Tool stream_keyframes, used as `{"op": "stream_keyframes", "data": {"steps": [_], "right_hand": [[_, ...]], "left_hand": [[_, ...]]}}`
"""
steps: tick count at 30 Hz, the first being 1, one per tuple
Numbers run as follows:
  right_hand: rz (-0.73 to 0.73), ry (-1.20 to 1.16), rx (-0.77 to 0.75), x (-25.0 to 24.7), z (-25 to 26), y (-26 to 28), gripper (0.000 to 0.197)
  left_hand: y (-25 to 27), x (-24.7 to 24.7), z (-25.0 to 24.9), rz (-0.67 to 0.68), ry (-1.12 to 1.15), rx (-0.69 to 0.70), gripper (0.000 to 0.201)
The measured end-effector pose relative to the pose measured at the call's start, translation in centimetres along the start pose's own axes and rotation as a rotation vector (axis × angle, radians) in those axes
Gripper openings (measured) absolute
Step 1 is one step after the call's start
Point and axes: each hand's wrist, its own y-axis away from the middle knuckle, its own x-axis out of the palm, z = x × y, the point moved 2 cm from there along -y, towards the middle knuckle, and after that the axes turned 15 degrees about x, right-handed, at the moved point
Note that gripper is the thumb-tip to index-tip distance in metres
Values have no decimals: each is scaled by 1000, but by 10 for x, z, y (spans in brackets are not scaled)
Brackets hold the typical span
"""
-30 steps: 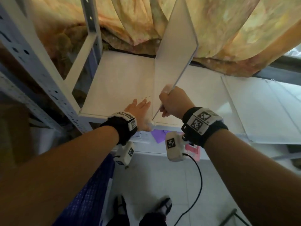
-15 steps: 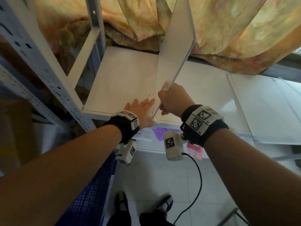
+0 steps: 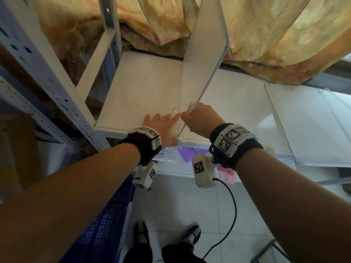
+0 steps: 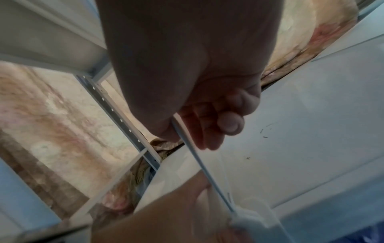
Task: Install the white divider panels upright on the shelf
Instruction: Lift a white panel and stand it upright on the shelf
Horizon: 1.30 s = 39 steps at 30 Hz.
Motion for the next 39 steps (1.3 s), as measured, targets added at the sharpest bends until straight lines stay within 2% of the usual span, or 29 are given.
{"op": "stream_keyframes", "data": {"steps": [2, 5, 6, 8, 12, 17, 19, 21, 22, 25, 32, 36, 38, 39], "right_hand": [[34, 140, -20, 12, -3, -4, 33], [33, 337, -152, 22, -3, -2, 27], [11, 344, -188, 22, -2, -1, 20], [0, 331, -215, 21, 0, -1, 28], [33, 307, -218, 26, -5, -4, 37], [124, 189, -47, 33, -7, -10, 32], [108, 260, -92, 35, -6, -10, 29], [70, 441, -177, 40, -4, -11, 28], [66, 483, -171, 41, -4, -14, 28], [70, 418, -107, 46, -9, -19, 35], [168, 210, 4, 43, -5, -13, 25], [281, 181, -17, 9, -11, -9, 25], [241, 86, 24, -19, -22, -11, 11], [197, 28, 55, -32, -30, -13, 11]], "left_hand": [[-1, 1, 1, -8, 10, -2, 97], [-3, 2, 3, -26, -11, 3, 98], [-4, 1, 3, -29, -29, 10, 98], [-6, -1, 3, -16, -49, 18, 100], [-6, -7, 1, -1, -71, 35, 102], [-6, -12, -1, 34, -112, 62, 103], [-7, -11, 0, 40, -129, 68, 102], [-6, -9, 2, 24, -143, 65, 101], [-6, -8, 4, 17, -146, 64, 101], [-6, -4, 6, 15, -142, 70, 100], [-3, -9, 5, 36, -111, 77, 99], [5, -18, 12, 60, -6, 46, 104], [13, -23, 22, 105, 9, 9, 102], [15, -24, 25, 130, 6, -7, 98]]}}
